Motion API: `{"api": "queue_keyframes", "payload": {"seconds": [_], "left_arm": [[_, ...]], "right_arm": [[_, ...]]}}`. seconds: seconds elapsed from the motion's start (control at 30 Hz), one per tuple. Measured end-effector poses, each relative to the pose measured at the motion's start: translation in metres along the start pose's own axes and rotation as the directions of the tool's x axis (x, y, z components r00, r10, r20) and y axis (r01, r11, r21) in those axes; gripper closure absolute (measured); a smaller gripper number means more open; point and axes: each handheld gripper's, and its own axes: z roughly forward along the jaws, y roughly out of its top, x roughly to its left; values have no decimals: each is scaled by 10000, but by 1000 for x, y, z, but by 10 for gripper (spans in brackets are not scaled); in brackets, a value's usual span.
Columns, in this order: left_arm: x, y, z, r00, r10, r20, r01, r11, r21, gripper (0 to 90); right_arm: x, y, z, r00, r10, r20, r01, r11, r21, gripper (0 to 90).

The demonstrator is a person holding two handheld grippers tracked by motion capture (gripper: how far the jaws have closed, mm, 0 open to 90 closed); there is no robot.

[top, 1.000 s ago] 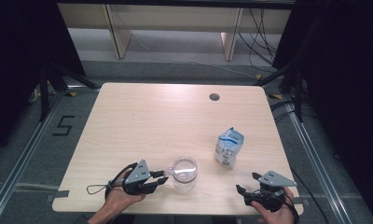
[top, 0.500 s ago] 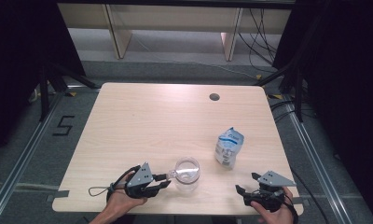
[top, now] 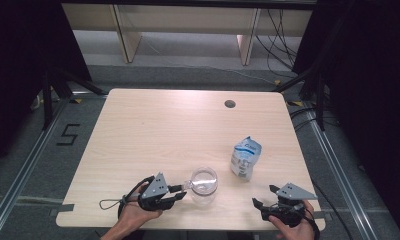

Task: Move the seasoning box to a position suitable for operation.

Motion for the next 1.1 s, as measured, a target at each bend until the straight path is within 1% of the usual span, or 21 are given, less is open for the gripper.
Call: {"api": "queue_keyframes", "payload": {"seconds": [0.03,0.13,0.2,0.3,0.33,0.37,0.43,0.47,0.53,0.57,0.6,0.63,0.67,0.73,0.77,0.83,0.87,0.93,0.97,1.03,1.1], "left_arm": [[-1,-1,1,9996,-273,15,273,9996,-50,730],[-1,-1,0,9995,-317,-13,317,9995,11,729],[0,0,1,9999,-141,36,141,9999,-13,729],[0,1,2,10000,-90,12,90,10000,-8,730],[1,1,2,10000,-7,-17,7,10000,28,730],[0,1,3,9998,-195,-29,195,9998,-23,730],[1,1,4,10000,-47,25,48,10000,-66,730],[2,1,4,9999,-92,42,92,10000,36,731],[2,2,5,10000,-93,-24,93,10000,-11,732],[3,3,6,10000,64,64,-64,10000,-30,732],[3,3,7,9999,-1,107,2,10000,-29,732],[2,4,8,9999,78,64,-78,10000,-23,732],[1,4,9,9999,-100,58,100,9999,-18,732],[3,6,11,9998,163,149,-162,9999,-24,732],[1,6,11,9999,-102,43,102,9999,-27,732],[4,7,12,9998,156,105,-156,9999,23,732],[3,6,13,10000,-34,79,35,10000,-12,732],[3,6,13,9998,-151,86,151,9999,-48,731],[3,6,13,9999,-77,82,78,10000,-45,729],[3,6,13,9999,-32,-97,32,10000,14,692],[4,5,12,9991,-338,-252,338,9994,-21,617]], "right_arm": [[0,0,0,10000,-10,-8,10,10000,1,224],[0,0,0,10000,-5,-33,5,10000,9,225],[0,0,0,10000,-24,-29,24,10000,-5,225],[0,0,0,9997,-188,151,189,9998,-49,225],[-1,0,0,9998,-174,66,175,9998,-83,225],[0,0,0,9997,-175,168,176,9998,-73,225],[-1,0,0,9999,-109,5,109,9999,-69,225],[0,0,0,10000,-19,-28,19,10000,34,225],[-1,0,0,9998,-186,72,186,9998,-66,225],[1,0,0,9999,-83,89,84,9999,-56,225],[0,1,0,9994,-314,127,315,9995,-61,225],[0,0,1,9997,-256,2,256,9996,-89,225],[0,0,1,9996,-271,-6,271,9996,-92,225],[-1,1,0,9994,-317,154,318,9995,-56,225],[-1,1,0,9994,-310,168,311,9995,-59,225],[0,0,1,9997,-224,35,225,9997,-63,225],[0,0,1,9995,-314,-24,314,9994,-129,225],[0,0,1,9997,-263,6,264,9996,-122,225],[0,0,1,9997,-261,11,261,9996,-118,225],[0,0,1,9996,-276,15,276,9996,-112,225],[-1,1,0,9991,-398,154,400,9991,-117,225]]}}
